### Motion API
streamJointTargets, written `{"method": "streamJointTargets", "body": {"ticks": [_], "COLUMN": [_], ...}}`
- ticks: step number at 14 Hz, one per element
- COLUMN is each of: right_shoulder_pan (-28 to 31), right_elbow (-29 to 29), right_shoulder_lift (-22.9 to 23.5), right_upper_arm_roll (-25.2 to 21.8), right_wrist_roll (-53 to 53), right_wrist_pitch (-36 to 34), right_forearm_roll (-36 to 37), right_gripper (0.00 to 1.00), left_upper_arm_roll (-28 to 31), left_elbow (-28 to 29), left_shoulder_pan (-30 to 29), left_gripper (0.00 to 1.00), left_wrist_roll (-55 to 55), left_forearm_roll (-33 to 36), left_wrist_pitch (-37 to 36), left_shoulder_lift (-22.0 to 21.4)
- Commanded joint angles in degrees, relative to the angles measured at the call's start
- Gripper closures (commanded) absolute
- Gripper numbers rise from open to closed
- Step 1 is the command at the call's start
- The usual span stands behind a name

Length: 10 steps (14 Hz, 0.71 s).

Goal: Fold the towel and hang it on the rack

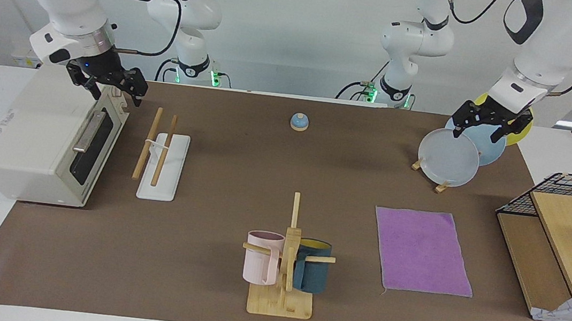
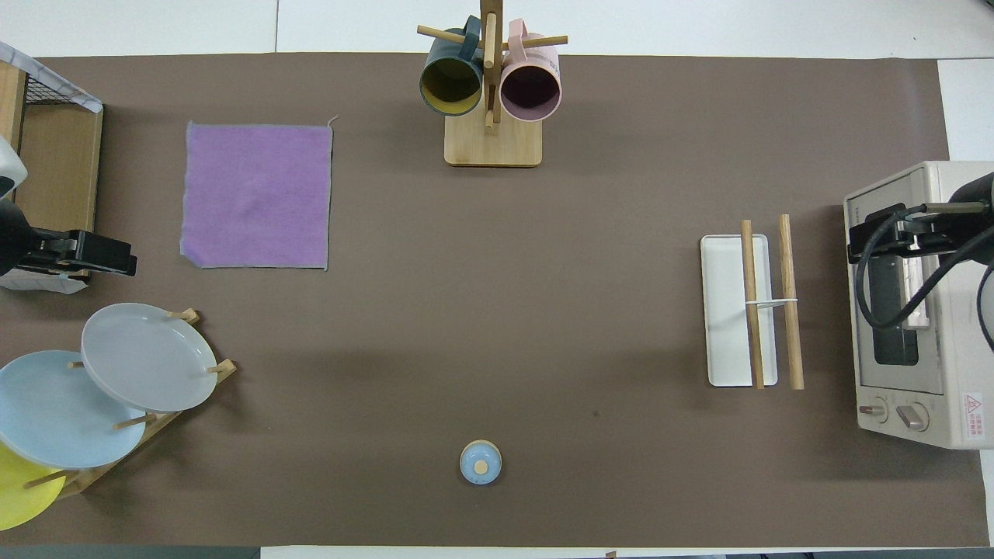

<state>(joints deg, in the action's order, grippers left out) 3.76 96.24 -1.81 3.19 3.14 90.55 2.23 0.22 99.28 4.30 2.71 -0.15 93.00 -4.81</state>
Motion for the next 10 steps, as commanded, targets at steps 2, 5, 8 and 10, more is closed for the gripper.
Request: {"method": "streamJointTargets", "body": {"ticks": [2, 5, 8, 10], "right_shoulder_pan": [1.0, 1.0, 1.0, 1.0], "right_elbow": [0.4, 0.4, 0.4, 0.4], "right_shoulder_lift": [-0.6, -0.6, -0.6, -0.6], "right_upper_arm_roll": [0.5, 0.5, 0.5, 0.5], "right_wrist_roll": [-1.5, -1.4, -1.5, -1.5], "right_wrist_pitch": [-0.3, -0.3, -0.3, -0.3], "right_forearm_roll": [-1.4, -1.4, -1.4, -1.4], "right_gripper": [0.00, 0.00, 0.00, 0.00], "left_upper_arm_roll": [0.9, 1.0, 0.9, 1.1], "left_elbow": [0.5, 0.5, 0.7, 3.4], "left_shoulder_pan": [0.8, 0.6, 0.6, -0.4], "left_gripper": [0.00, 0.00, 0.00, 0.00], "left_wrist_roll": [0.4, 0.4, -0.2, -1.1], "left_forearm_roll": [1.2, 1.2, 1.0, 1.0], "left_wrist_pitch": [-0.3, -0.4, -0.5, 2.3], "left_shoulder_lift": [-0.9, -0.9, -1.0, -2.0]}}
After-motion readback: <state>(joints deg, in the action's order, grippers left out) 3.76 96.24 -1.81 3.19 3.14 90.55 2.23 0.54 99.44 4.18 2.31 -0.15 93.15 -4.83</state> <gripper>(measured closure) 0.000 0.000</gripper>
